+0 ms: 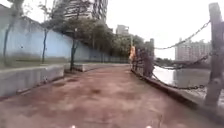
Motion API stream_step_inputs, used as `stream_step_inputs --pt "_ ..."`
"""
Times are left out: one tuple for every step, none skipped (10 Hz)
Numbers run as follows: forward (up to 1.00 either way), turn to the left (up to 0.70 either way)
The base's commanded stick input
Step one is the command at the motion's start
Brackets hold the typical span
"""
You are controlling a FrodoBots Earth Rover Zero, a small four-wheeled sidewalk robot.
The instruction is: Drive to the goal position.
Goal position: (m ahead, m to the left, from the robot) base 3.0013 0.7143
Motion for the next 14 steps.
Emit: stream_step_inputs --pt "1.00 0.08" --pt "1.00 0.08" --pt "1.00 0.08" --pt "1.00 0.08" --pt "1.00 0.08" --pt "1.00 0.08" --pt "0.02 0.98" --pt "0.00 1.00" --pt "0.00 1.00" --pt "0.00 1.00" --pt "0.00 1.00" --pt "0.00 1.00" --pt "0.00 1.00" --pt "0.00 1.00"
